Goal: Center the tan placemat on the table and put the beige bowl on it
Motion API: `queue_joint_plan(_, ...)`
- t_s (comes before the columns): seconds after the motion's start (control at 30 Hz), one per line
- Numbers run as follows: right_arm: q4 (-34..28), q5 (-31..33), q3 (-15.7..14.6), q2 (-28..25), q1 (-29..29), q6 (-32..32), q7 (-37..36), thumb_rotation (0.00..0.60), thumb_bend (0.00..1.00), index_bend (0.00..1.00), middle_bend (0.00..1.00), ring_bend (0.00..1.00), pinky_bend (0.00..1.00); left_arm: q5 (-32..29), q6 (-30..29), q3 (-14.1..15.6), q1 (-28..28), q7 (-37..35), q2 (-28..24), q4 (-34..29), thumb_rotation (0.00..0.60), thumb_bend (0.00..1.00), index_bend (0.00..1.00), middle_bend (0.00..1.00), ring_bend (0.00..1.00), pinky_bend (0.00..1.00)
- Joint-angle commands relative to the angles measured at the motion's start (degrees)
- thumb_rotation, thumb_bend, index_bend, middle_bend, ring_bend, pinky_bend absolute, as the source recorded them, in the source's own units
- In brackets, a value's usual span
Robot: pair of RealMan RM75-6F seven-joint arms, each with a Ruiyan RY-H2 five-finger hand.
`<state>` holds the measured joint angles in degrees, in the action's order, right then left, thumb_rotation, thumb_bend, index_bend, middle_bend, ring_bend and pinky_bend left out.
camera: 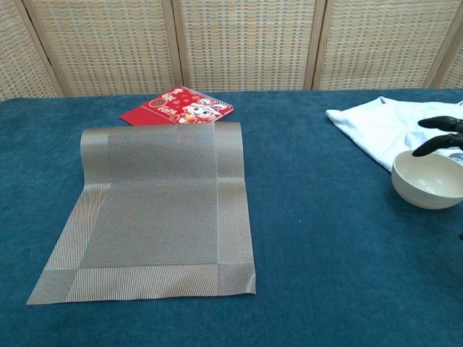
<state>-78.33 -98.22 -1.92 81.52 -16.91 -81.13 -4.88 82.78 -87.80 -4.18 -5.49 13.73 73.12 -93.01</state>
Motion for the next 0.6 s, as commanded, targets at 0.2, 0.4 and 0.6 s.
queue_joint_plan(0.2, -3.2, -1.6, -1.3, 5.9, -1.9, 4.2, 5.5, 0.6, 0.24, 0.3, 0.0, 0.0, 0.0, 0.1, -0.3, 0.0, 0.4, -1.5, -0.6, 0.0, 0.6, 0.2, 0.0, 0.0, 0.0, 0.0)
queue_joint_plan(0.4, -2.8, 0.2, -0.8, 10.2, -3.0, 7.5, 6.8, 0.6, 0.24, 0.34, 0.01, 0.0, 0.0, -0.3, 0.0, -0.3, 0.4, -2.4, -1.0, -0.1, 0.6, 0.2, 0.0, 0.0, 0.0, 0.0)
queue_joint_plan(0.6, -1.7, 1.2, -0.3, 13.2, -3.6, 8.8, 7.1, 0.6, 0.24, 0.36, 0.02, 0.0, 0.0, -0.9, 0.4, -0.6, 0.3, -2.8, -1.1, 0.1, 0.6, 0.2, 0.0, 0.0, 0.0, 0.0)
